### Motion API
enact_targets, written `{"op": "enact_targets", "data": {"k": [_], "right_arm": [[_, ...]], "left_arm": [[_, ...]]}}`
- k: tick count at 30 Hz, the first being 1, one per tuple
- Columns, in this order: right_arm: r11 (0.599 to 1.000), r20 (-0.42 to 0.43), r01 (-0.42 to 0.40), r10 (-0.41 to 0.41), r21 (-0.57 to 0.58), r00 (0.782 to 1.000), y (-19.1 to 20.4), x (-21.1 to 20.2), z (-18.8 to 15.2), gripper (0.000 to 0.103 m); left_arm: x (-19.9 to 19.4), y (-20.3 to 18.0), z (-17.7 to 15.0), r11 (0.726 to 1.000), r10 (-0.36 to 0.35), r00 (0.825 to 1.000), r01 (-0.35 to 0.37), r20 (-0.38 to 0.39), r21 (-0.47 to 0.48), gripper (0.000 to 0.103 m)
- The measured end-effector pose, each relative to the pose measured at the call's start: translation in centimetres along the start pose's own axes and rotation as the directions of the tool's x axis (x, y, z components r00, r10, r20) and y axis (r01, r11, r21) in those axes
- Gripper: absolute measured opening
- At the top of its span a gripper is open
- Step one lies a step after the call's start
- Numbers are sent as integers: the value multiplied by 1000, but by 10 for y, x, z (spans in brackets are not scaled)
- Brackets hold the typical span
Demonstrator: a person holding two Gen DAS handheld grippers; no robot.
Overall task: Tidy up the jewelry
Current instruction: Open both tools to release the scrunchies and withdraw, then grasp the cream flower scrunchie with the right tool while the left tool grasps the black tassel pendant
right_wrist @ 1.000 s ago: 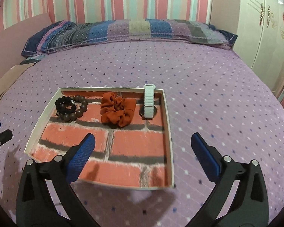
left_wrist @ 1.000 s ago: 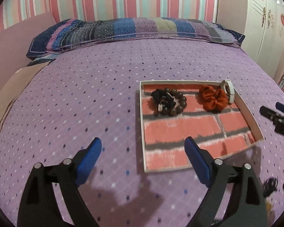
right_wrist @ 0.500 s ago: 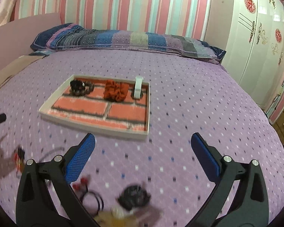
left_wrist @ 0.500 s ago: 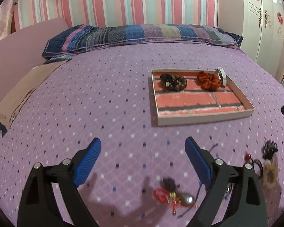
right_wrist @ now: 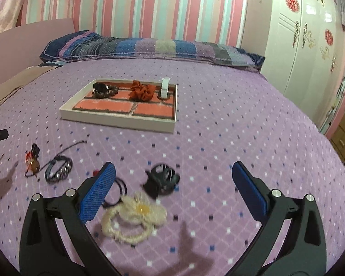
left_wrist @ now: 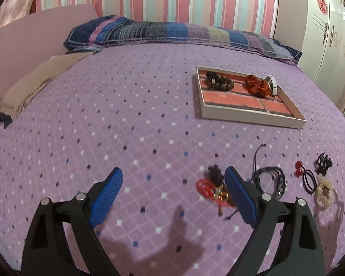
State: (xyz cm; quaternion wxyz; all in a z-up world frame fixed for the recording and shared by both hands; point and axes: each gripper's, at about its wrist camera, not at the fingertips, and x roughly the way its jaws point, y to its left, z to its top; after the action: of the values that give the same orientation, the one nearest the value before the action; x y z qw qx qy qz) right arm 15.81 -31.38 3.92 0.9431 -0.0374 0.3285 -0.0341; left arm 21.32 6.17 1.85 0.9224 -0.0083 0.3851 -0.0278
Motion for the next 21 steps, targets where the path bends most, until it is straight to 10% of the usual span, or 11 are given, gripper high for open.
{"op": "enact_targets", "data": {"k": [21], "right_arm": [[1000, -108, 0, -1, -2, 994, 0, 32, -65, 97]], "left_arm": [[25, -1, -34, 999, -41, 998, 41, -48, -15, 88]]}}
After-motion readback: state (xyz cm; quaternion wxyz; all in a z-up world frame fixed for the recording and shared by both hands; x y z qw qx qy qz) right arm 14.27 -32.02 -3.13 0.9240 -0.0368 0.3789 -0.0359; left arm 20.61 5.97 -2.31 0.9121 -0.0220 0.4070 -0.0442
